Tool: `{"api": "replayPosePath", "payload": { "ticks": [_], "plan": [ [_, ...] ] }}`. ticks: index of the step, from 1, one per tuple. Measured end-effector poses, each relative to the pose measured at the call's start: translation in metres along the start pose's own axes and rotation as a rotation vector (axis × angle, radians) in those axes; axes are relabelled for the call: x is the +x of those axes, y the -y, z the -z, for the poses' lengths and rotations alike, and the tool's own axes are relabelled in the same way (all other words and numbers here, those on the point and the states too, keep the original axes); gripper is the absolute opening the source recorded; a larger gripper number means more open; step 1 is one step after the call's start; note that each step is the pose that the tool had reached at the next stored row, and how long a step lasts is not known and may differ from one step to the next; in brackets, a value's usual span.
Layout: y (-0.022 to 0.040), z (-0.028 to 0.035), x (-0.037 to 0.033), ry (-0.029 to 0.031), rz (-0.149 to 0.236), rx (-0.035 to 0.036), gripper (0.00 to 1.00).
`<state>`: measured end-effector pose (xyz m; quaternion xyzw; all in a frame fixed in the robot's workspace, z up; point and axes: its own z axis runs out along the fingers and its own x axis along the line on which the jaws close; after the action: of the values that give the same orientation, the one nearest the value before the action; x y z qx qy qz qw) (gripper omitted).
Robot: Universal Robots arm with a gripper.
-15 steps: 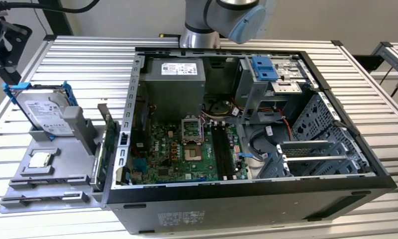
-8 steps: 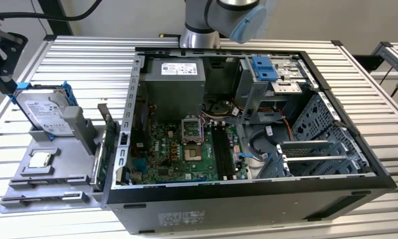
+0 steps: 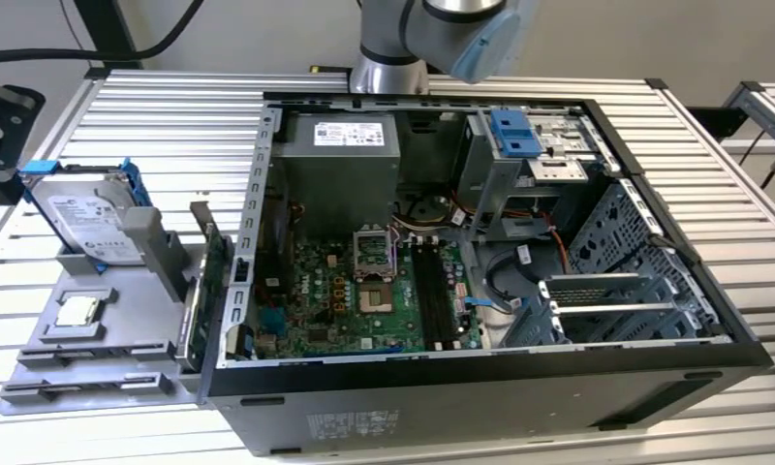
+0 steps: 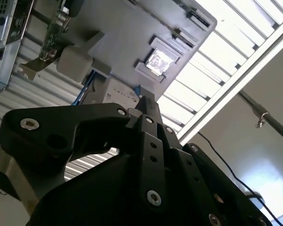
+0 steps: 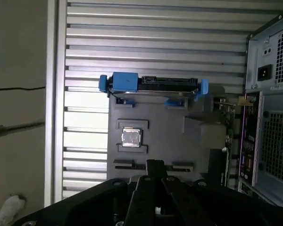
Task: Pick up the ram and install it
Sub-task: 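Reach for the ram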
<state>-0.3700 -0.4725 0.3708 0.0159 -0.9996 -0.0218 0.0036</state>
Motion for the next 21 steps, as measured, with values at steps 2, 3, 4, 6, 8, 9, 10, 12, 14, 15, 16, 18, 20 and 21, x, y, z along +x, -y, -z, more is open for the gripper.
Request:
{"api": "replayPosePath", "payload": {
  "ticks": [2, 3, 4, 6, 8, 9, 10, 12, 14, 15, 16, 18, 20, 21],
  "plan": [
    [0.005, -0.0008, 0.0002, 0.0, 0.002, 0.0, 0.0],
    [0.0077, -0.0012, 0.0002, -0.0001, 0.003, 0.0, 0.0],
    [0.0102, -0.0015, 0.0003, -0.0002, 0.005, 0.0001, 0.0],
    [0.0146, -0.0021, 0.0005, -0.0003, 0.007, 0.0001, 0.0],
    [0.0187, -0.0028, 0.0007, -0.0003, 0.009, 0.0, 0.0],
    [0.0201, -0.003, 0.0007, -0.0003, 0.009, 0.0, 0.0],
    [0.0204, -0.003, 0.0007, -0.0003, 0.009, 0.0, 0.0],
    [0.0204, -0.0029, 0.0007, -0.0003, 0.009, 0.0, 0.0],
    [0.0204, -0.0029, 0.0007, -0.0003, 0.009, 0.0, 0.0],
    [0.0204, -0.0029, 0.0007, -0.0003, 0.009, 0.0001, 0.0],
    [0.0204, -0.0029, 0.0007, -0.0004, 0.009, 0.0001, 0.0],
    [0.021, -0.0028, 0.0007, -0.0005, 0.009, 0.0002, 0.0],
    [0.0224, -0.0029, 0.0008, -0.0003, 0.009, 0.0, 0.0],
    [0.0232, -0.0028, 0.0008, -0.0004, 0.009, 0.0001, 0.0]
  ]
}}
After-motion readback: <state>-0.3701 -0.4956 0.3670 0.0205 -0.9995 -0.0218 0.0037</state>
